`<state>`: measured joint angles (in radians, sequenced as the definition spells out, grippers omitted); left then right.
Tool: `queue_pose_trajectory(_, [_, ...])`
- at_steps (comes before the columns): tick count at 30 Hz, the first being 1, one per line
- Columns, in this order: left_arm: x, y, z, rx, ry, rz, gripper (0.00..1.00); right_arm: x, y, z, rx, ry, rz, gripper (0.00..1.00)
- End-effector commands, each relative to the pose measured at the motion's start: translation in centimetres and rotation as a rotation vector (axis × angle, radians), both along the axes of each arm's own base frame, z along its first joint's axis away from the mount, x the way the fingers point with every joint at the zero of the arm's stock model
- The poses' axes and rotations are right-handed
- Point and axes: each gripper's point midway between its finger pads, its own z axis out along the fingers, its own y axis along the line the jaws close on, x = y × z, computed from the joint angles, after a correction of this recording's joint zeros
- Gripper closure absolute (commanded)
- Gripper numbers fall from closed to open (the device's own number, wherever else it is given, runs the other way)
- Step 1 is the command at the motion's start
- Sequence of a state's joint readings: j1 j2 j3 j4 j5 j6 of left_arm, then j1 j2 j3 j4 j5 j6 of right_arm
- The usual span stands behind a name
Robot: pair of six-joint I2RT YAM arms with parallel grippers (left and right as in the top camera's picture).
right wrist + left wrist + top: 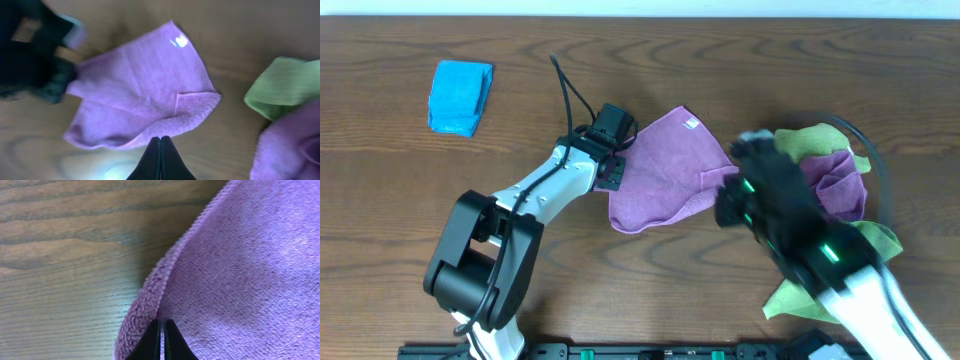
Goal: Fold the cloth
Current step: 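Reach the right gripper to the purple cloth's right edge and grasp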
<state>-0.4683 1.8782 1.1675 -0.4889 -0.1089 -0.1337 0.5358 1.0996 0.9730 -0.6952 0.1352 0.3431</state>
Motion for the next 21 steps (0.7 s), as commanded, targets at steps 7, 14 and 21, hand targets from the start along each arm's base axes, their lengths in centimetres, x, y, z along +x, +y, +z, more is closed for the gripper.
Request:
queue_pose_trajectory(7, [1.2,0.3,-0.4,0.009,-0.026,0.021,0.94,5.2,0.6,-9.4,0.115,0.254,0.006,0.99])
queue_pose_trajectory(14, [0.6,0.6,-3.0,0.036,0.029,0.022,0.94,4.8,0.6,-13.5,0.084,0.370,0.022,0.99])
queue_pose_trajectory(21, [0.7,1.0,-3.4,0.059,0.028,0.036,0.94,3.8,0.5,-16.5,0.055,0.465,0.032,0.98])
